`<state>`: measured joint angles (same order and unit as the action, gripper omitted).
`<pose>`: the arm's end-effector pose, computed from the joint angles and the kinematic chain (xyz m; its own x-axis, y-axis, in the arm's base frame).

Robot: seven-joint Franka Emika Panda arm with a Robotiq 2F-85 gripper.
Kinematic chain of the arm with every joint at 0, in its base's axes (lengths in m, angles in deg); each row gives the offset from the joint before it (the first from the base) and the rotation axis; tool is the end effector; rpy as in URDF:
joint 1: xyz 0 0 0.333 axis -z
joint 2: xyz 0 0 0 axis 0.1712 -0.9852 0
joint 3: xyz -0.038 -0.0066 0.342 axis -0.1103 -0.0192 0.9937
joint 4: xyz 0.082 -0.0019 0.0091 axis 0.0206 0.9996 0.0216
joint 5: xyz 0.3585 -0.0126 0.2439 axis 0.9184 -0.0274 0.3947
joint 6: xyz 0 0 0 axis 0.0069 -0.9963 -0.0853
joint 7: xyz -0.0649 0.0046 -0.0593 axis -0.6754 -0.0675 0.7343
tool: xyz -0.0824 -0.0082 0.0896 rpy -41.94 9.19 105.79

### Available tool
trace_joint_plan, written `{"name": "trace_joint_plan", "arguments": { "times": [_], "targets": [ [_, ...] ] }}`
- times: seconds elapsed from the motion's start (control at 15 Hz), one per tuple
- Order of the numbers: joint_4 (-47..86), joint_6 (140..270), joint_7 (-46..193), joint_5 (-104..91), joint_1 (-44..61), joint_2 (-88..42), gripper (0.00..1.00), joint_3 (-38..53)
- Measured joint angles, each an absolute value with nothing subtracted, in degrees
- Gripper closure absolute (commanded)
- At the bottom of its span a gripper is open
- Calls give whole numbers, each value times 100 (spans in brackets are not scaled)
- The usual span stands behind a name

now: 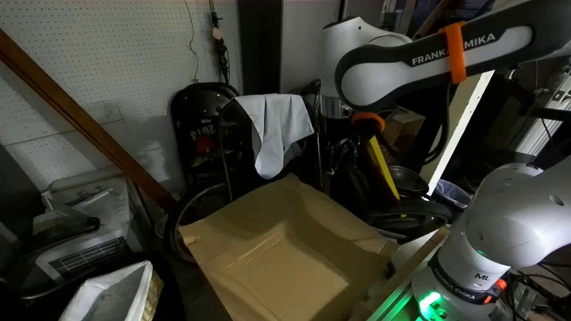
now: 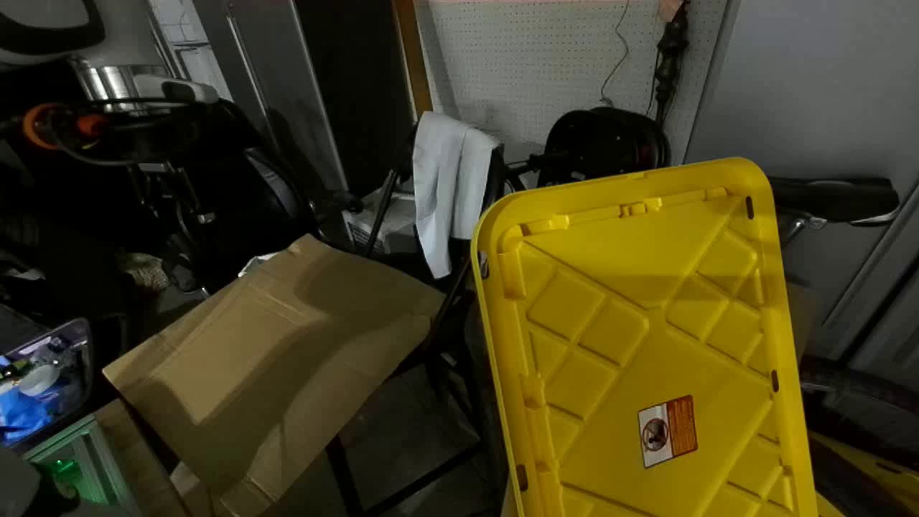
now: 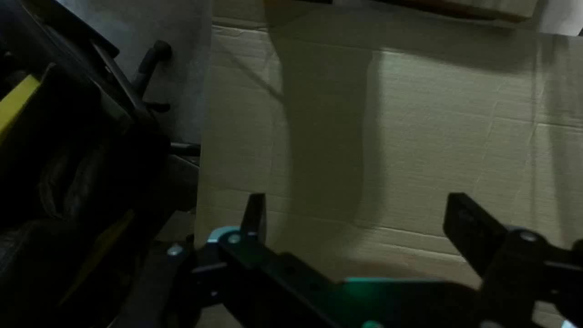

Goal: Put the towel on the table

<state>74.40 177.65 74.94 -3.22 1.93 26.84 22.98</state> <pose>0.3532 0.1270 0.4301 0.9739 0.1892 -0.1257 0.2037 -0.9724 0.1141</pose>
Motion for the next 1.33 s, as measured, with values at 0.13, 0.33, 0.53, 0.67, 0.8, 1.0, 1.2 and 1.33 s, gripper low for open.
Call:
{"name": "trace_joint_plan", "arguments": {
  "times": [0.13,0.33,0.53,0.67,0.8,1.0,1.2,1.33],
  "targets": [
    [7440,17765,7494,-322,193,2684,0,2298],
    [7440,17766,7494,-322,193,2684,0,2298],
    [7440,17766,7494,-323,192,2684,0,2297],
    [7411,17961,7536,-319,205,2622,0,2258],
    [7204,18330,7662,-296,246,2359,0,2181],
    [6518,18944,7993,-322,366,1673,0,2176],
    [5609,19341,8370,-656,424,865,0,2309],
    [4973,19484,8780,-1163,453,315,0,2439]
  ]
}}
